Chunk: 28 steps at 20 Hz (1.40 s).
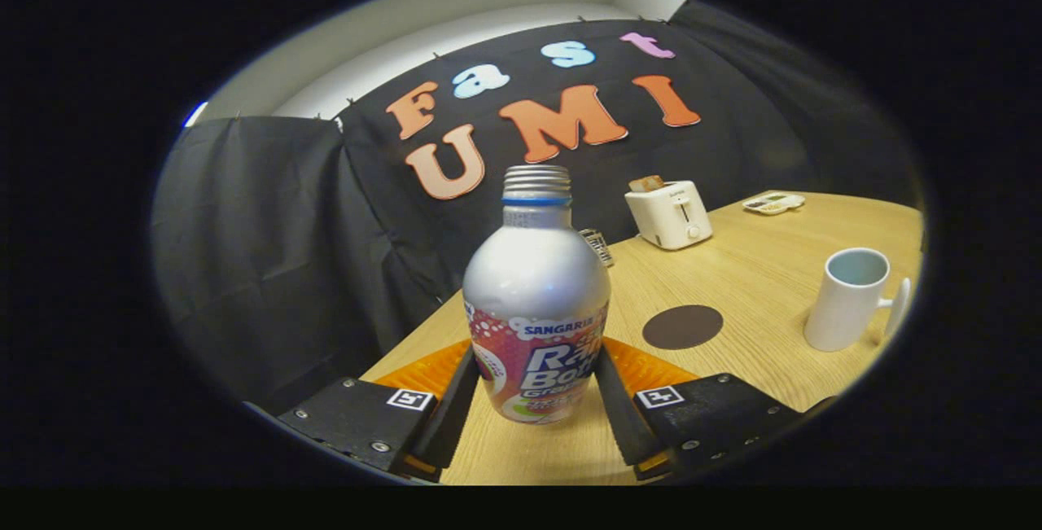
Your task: Take the bottle from table, then pour the juice into the cup, finally place the bottle on the coaster
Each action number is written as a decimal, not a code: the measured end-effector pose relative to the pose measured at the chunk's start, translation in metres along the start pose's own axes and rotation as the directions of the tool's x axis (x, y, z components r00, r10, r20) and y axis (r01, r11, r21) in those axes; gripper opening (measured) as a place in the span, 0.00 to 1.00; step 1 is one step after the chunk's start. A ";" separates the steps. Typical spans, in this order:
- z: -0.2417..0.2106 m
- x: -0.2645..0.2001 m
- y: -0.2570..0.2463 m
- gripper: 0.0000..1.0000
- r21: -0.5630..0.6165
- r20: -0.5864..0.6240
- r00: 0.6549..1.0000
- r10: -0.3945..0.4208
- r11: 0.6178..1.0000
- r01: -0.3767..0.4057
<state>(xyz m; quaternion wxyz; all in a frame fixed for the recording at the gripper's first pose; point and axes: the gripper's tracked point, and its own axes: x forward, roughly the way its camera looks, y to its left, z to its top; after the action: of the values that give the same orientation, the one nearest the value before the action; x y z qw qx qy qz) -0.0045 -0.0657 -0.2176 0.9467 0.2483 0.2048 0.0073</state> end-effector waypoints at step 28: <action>0.050 -0.005 -0.068 0.75 0.802 0.193 0.981 -0.029 0.581 -0.141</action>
<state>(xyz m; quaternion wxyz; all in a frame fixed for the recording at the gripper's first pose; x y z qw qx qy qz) 0.0049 -0.1493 -0.2079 0.7426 0.6590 0.0885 -0.0803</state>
